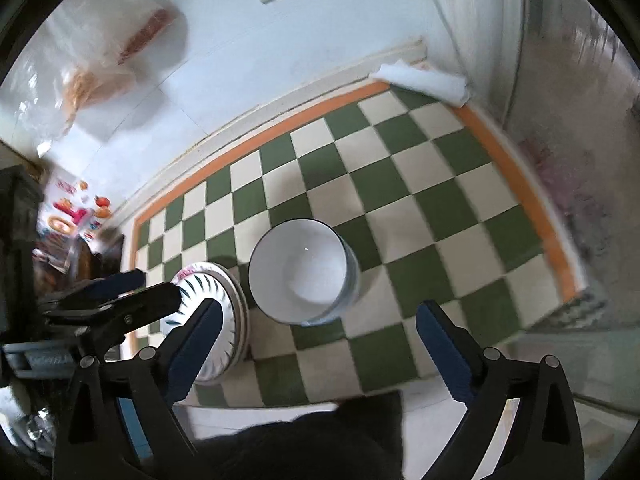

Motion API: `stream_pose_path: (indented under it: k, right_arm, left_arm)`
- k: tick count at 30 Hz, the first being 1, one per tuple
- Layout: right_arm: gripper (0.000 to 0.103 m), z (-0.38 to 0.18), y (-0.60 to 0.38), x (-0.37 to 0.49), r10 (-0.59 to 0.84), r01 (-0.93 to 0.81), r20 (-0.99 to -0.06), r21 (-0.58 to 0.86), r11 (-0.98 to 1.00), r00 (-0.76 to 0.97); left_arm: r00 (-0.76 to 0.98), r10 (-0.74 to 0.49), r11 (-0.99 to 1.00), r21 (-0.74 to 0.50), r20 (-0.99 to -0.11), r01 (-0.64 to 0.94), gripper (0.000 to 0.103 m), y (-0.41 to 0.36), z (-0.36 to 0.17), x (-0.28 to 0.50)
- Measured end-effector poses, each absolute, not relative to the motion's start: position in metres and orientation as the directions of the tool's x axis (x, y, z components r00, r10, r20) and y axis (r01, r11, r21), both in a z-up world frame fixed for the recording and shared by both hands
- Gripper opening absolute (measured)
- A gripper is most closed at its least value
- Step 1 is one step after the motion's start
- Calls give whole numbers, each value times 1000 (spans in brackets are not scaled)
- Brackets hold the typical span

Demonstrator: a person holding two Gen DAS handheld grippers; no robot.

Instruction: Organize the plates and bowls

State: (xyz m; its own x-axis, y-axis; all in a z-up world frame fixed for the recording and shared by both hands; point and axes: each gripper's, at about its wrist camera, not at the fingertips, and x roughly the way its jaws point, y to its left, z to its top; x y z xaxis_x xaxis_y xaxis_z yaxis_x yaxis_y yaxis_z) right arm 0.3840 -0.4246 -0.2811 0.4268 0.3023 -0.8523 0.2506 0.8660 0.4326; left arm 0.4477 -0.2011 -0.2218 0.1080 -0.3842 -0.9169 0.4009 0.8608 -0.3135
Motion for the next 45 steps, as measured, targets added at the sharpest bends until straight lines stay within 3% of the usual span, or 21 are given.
stream_pose_path:
  k: [3, 10, 16, 19, 22, 24, 30, 45]
  right_arm:
    - [99, -326, -439, 404, 416, 285, -817, 542, 791, 399]
    - [99, -417, -448, 438, 542, 338, -780, 625, 704, 314]
    - [99, -461, -439, 455, 613, 336, -743, 669, 663, 269]
    - [93, -476, -435, 459, 647, 349, -718, 693, 631, 256]
    - [70, -491, -430, 463, 668, 362, -707, 700, 615, 231]
    - [64, -497, -428, 464, 680, 371, -696, 709, 599, 232]
    - [62, -498, -426, 458, 679, 361, -686, 722, 591, 260]
    - [59, -457, -393, 479, 690, 263, -690, 723, 639, 219]
  left_arm:
    - [54, -374, 867, -328, -926, 374, 98, -210, -253, 472]
    - [-129, -382, 884, -403, -915, 236, 97, -221, -341, 521]
    - [-233, -385, 882, -431, -893, 192, 95, -226, -379, 529]
    - [-287, -393, 867, -456, -874, 201, 92, -232, -393, 527]
    - [-330, -424, 845, -500, -843, 191, 79, -235, -403, 525]
    - [-345, -467, 821, -545, -814, 173, 63, -236, -404, 524]
    - [-294, -452, 827, -519, -842, 217, 63, -239, -395, 516]
    - [-191, -473, 852, -502, -860, 148, 63, -204, -356, 516]
